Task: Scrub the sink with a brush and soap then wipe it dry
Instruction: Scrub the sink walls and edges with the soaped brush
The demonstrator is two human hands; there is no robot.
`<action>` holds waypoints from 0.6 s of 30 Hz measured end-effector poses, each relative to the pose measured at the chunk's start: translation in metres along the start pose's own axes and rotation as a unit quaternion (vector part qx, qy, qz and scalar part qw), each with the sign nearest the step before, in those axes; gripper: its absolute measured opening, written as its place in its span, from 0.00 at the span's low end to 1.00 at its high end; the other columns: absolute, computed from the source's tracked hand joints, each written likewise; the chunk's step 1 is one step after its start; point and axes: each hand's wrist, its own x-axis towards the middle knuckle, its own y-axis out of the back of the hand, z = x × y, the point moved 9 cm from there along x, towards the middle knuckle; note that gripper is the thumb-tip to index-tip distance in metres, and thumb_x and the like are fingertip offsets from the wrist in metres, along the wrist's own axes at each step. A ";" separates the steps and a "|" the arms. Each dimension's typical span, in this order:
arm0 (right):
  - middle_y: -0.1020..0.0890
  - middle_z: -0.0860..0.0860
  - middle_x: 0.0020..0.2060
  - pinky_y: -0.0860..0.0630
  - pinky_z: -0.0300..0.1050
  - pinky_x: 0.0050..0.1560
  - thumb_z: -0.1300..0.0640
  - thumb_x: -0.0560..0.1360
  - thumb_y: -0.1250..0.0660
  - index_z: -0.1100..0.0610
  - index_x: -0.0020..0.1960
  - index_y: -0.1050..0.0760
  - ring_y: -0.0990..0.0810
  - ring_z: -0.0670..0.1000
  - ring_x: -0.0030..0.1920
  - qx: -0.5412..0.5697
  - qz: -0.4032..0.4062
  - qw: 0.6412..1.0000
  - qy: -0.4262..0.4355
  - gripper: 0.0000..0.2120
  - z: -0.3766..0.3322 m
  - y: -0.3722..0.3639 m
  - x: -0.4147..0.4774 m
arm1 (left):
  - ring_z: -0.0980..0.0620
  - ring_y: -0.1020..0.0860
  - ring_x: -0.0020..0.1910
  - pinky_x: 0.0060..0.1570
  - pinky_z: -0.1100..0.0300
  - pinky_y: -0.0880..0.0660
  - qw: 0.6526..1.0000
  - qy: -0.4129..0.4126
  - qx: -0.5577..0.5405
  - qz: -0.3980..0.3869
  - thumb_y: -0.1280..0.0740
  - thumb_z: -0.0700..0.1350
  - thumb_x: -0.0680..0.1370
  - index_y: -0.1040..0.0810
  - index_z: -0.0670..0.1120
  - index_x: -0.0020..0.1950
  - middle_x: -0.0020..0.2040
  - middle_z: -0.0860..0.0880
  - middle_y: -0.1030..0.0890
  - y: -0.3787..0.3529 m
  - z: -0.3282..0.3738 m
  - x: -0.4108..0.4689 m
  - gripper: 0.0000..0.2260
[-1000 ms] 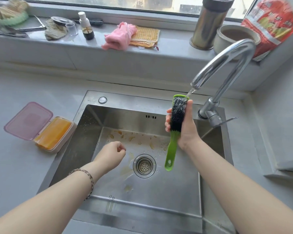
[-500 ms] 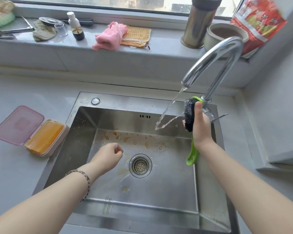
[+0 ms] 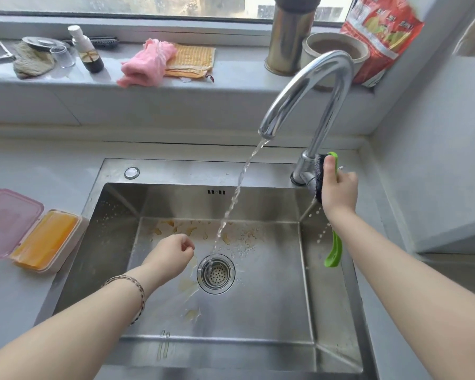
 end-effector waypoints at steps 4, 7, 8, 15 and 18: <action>0.36 0.52 0.50 0.38 0.38 0.49 0.37 0.78 0.48 0.61 0.35 0.29 0.32 0.52 0.45 -0.057 -0.006 0.998 -0.015 0.29 -0.009 -0.004 -0.005 | 0.49 0.23 0.49 0.46 0.61 0.28 1.000 0.011 0.021 0.005 0.42 0.42 0.77 0.23 0.46 0.54 0.51 0.48 0.22 0.002 -0.014 0.008 0.10; 0.29 0.54 0.48 0.35 0.40 0.47 0.34 0.75 0.47 0.58 0.34 0.31 0.27 0.54 0.44 -0.114 -0.071 0.991 -0.017 0.27 0.004 -0.031 -0.032 | 0.47 0.26 0.55 0.55 0.58 0.29 0.997 0.006 0.078 0.018 0.42 0.42 0.77 0.26 0.45 0.60 0.60 0.47 0.27 0.009 -0.033 0.014 0.13; 0.24 0.55 0.45 0.29 0.42 0.46 0.32 0.74 0.47 0.56 0.35 0.32 0.23 0.56 0.43 -0.137 -0.120 0.983 -0.029 0.28 0.014 -0.048 -0.045 | 0.47 0.27 0.58 0.58 0.57 0.30 0.994 -0.002 0.104 0.028 0.42 0.42 0.77 0.27 0.45 0.62 0.63 0.47 0.29 0.014 -0.041 0.016 0.14; 0.26 0.53 0.28 0.35 0.36 0.25 0.50 0.74 0.39 0.57 0.40 0.34 0.29 0.51 0.24 -0.165 -0.379 0.894 -0.174 0.11 0.053 -0.169 -0.139 | 0.45 0.46 0.74 0.72 0.54 0.47 0.973 -0.017 0.197 0.118 0.40 0.44 0.78 0.37 0.42 0.72 0.75 0.42 0.44 0.075 -0.116 0.033 0.22; 0.21 0.56 0.38 0.28 0.41 0.33 0.58 0.70 0.36 0.60 0.50 0.33 0.24 0.53 0.33 -0.229 -0.420 0.874 -0.089 0.11 0.036 -0.227 -0.156 | 0.47 0.52 0.76 0.73 0.55 0.52 0.964 -0.064 0.228 0.119 0.42 0.45 0.79 0.41 0.43 0.74 0.76 0.44 0.49 0.085 -0.143 0.044 0.23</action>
